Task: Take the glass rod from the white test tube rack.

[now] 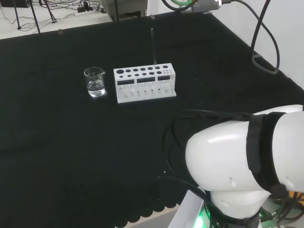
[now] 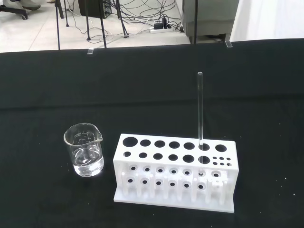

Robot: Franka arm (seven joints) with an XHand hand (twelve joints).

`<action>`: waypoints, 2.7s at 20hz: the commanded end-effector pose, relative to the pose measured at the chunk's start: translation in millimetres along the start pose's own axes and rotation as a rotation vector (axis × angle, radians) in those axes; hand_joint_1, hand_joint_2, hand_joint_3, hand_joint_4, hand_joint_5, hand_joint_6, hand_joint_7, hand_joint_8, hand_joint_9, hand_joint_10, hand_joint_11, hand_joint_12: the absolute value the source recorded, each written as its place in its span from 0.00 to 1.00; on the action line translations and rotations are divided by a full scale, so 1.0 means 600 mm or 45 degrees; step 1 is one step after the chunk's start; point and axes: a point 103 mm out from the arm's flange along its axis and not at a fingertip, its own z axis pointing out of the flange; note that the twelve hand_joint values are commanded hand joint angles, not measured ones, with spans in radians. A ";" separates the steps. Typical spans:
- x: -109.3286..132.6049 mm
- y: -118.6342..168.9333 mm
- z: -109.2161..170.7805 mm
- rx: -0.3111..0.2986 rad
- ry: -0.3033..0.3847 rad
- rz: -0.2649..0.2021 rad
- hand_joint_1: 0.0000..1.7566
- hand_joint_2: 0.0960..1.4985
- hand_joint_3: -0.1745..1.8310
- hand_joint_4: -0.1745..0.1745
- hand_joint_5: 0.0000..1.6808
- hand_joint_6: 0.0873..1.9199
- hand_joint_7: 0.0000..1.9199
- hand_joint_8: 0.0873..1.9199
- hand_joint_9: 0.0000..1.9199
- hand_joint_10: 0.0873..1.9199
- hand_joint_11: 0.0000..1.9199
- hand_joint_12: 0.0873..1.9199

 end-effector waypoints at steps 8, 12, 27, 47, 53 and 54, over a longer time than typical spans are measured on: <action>0.010 0.007 -0.001 -0.038 -0.017 -0.005 0.43 0.46 0.35 0.21 0.09 0.00 0.00 0.37 0.01 0.44 0.00 0.64; 0.057 0.027 0.001 -0.024 -0.068 -0.006 0.43 0.46 0.34 0.21 0.10 0.00 0.00 0.38 0.01 0.44 0.00 0.64; -0.011 0.150 -0.002 0.006 -0.060 0.018 0.43 0.46 0.34 0.21 0.11 0.00 0.02 0.42 0.04 0.44 0.00 0.70; -0.062 0.331 0.066 0.055 0.003 -0.023 0.43 0.46 0.35 0.21 0.12 0.00 0.03 0.43 0.06 0.44 0.00 0.71; -0.072 0.363 0.087 0.073 -0.011 0.002 0.43 0.47 0.35 0.21 0.12 0.00 0.04 0.43 0.07 0.44 0.00 0.72; -0.073 0.368 0.089 0.075 -0.012 -0.002 0.43 0.47 0.35 0.21 0.12 0.00 0.04 0.43 0.07 0.44 0.00 0.72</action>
